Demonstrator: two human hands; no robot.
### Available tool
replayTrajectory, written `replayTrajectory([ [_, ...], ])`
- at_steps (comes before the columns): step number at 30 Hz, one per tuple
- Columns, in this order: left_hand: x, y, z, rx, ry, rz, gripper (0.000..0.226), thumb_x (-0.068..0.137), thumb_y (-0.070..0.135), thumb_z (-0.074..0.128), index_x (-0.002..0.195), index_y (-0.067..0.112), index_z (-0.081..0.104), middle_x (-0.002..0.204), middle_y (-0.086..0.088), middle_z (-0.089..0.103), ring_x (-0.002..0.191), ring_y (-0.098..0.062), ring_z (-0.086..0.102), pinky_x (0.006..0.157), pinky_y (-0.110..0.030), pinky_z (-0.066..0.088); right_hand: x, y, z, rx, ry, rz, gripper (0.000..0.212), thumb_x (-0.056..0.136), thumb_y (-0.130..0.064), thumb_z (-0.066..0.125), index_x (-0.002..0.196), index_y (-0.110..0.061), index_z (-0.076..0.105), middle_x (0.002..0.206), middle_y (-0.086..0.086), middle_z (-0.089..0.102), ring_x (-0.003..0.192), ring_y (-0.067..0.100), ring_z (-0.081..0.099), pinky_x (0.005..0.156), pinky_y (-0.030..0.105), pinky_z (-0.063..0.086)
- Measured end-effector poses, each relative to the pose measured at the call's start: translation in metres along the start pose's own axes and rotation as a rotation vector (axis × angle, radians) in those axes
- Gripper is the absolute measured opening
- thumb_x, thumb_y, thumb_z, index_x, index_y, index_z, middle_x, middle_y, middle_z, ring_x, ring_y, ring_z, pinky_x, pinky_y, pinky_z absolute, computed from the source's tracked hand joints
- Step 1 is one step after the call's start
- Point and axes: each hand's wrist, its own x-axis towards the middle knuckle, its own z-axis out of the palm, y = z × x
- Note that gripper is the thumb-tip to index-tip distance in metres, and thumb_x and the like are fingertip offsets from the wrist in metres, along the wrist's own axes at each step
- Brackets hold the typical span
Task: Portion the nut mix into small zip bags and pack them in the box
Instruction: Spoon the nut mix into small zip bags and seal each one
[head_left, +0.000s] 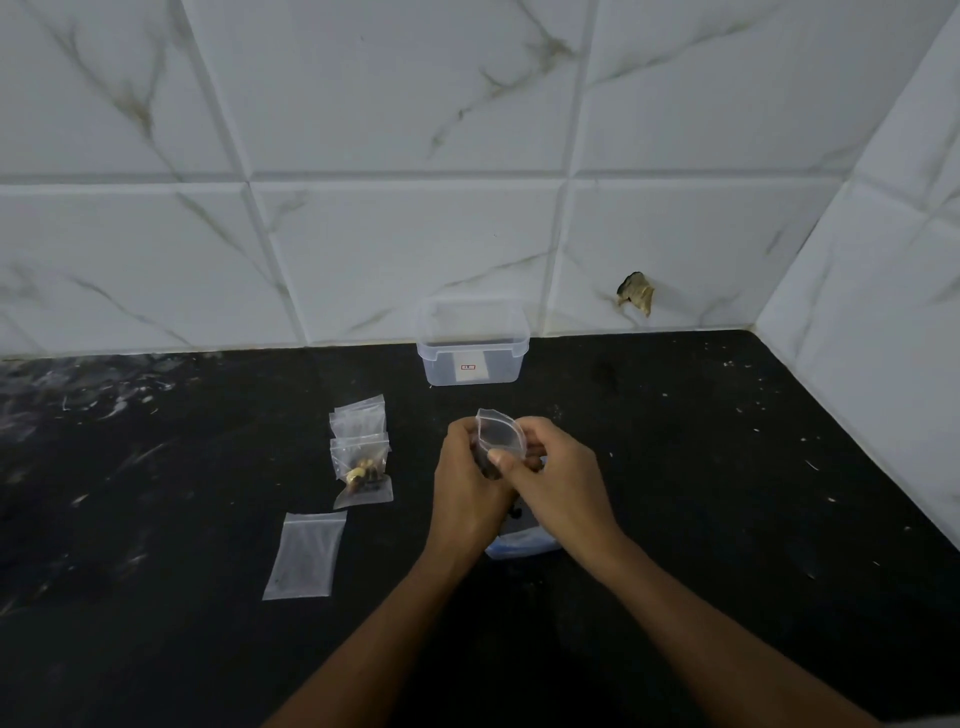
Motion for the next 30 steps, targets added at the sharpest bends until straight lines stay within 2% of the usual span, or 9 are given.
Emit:
replayTrajectory([
  [2,-0.001,0.000,0.000,-0.002,-0.012,0.013,0.050,0.079,0.022,0.079,0.113,0.038,0.045,0.114,0.006,0.062,0.099,-0.002,0.064,0.076,-0.016,0.054,0.002,-0.004,-0.002,0.006,0.038,-0.039,0.013,0.091,-0.026,0.064,0.103,-0.024,0.064,0.093,-0.012,0.065,0.086,-0.001,0.061,0.077,0.017,0.051],
  [4,-0.003,0.003,-0.003,0.001,-0.034,0.014,0.052,0.080,0.024,0.078,0.109,0.045,0.041,0.115,0.006,0.061,0.102,-0.003,0.064,0.080,-0.019,0.055,0.004,-0.002,-0.006,-0.001,0.061,-0.082,0.006,0.093,-0.021,0.061,0.096,-0.024,0.065,0.085,-0.012,0.063,0.081,-0.001,0.062,0.069,0.013,0.050],
  [7,-0.006,0.008,-0.011,-0.050,-0.106,0.017,0.045,0.085,0.022,0.074,0.110,0.041,0.043,0.110,0.007,0.062,0.099,0.002,0.063,0.075,-0.013,0.052,0.007,0.002,-0.013,0.010,0.033,-0.109,0.009,0.093,-0.015,0.060,0.095,-0.020,0.068,0.083,-0.014,0.063,0.080,-0.003,0.062,0.068,0.010,0.049],
  [11,0.000,0.006,-0.023,-0.143,-0.130,0.009,0.022,0.094,0.018,0.063,0.114,0.025,0.058,0.104,0.003,0.069,0.100,-0.013,0.067,0.084,-0.030,0.056,0.012,0.004,-0.025,0.034,-0.014,-0.131,0.009,0.091,-0.014,0.063,0.092,-0.020,0.070,0.082,-0.014,0.066,0.082,-0.004,0.062,0.069,0.008,0.048],
  [14,0.007,0.010,-0.029,-0.183,-0.105,0.015,0.010,0.096,0.011,0.058,0.102,0.015,0.064,0.093,0.000,0.071,0.090,-0.016,0.069,0.079,-0.030,0.057,0.014,0.004,-0.030,0.069,-0.072,-0.136,0.010,0.091,-0.013,0.063,0.089,-0.019,0.071,0.080,-0.009,0.069,0.077,0.001,0.065,0.068,0.013,0.050],
  [18,0.013,0.013,-0.031,-0.205,-0.080,-0.007,0.011,0.095,0.011,0.059,0.090,0.015,0.068,0.085,-0.004,0.071,0.081,-0.017,0.068,0.074,-0.032,0.057,0.015,0.000,-0.034,0.124,-0.155,-0.129,0.010,0.091,-0.012,0.063,0.095,-0.019,0.070,0.086,-0.006,0.071,0.082,0.005,0.067,0.072,0.019,0.054],
  [22,0.012,0.016,-0.028,-0.218,-0.086,-0.024,0.012,0.096,0.009,0.058,0.090,0.013,0.068,0.084,-0.006,0.072,0.078,-0.016,0.069,0.071,-0.029,0.056,0.016,-0.006,-0.032,0.131,-0.158,-0.162,0.008,0.087,-0.014,0.069,0.094,-0.017,0.070,0.085,-0.005,0.070,0.081,0.003,0.066,0.072,0.016,0.053],
  [27,0.010,0.019,-0.028,-0.192,-0.109,-0.005,0.012,0.095,0.012,0.059,0.089,0.017,0.068,0.088,-0.006,0.071,0.084,-0.019,0.069,0.074,-0.030,0.058,0.020,-0.006,-0.033,0.033,-0.133,-0.198,0.005,0.089,-0.013,0.066,0.089,-0.015,0.071,0.082,-0.005,0.068,0.078,0.004,0.064,0.069,0.015,0.049],
  [30,0.009,0.022,-0.028,-0.191,-0.124,0.006,0.009,0.093,0.008,0.061,0.090,0.015,0.067,0.085,-0.001,0.070,0.080,-0.011,0.068,0.072,-0.023,0.056,0.020,-0.006,-0.035,0.020,-0.159,-0.226,0.008,0.089,-0.013,0.065,0.087,-0.015,0.072,0.079,-0.007,0.069,0.076,0.003,0.064,0.068,0.016,0.049],
])
